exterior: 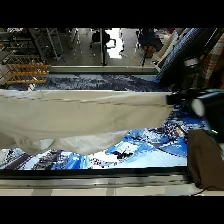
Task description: Fold the clothes and pants, and hang the long-sleeved shirts on hangers.
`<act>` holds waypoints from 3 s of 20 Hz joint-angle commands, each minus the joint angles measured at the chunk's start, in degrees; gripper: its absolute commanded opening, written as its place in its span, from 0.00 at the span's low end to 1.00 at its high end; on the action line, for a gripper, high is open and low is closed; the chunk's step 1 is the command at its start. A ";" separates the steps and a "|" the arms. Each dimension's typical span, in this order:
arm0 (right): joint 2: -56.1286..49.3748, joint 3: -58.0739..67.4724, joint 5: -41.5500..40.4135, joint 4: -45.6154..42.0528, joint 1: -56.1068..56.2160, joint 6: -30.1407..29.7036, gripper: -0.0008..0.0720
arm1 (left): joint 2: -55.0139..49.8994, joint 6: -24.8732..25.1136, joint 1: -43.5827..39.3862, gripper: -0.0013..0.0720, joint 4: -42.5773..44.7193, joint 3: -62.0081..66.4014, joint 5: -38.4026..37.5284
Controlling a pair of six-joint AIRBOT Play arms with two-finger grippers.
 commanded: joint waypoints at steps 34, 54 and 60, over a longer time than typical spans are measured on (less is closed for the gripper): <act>-16.09 -8.00 8.98 53.16 15.15 -9.73 0.05 | -23.12 -1.31 -7.76 0.04 24.11 -3.48 3.93; -23.23 -2.05 13.29 51.08 -22.77 -18.36 0.71 | -16.94 -3.72 -16.63 0.69 39.41 -17.51 8.17; -26.12 -6.62 1.60 61.00 -19.87 -32.54 0.71 | -16.94 -4.09 -16.59 0.69 33.51 -17.49 2.08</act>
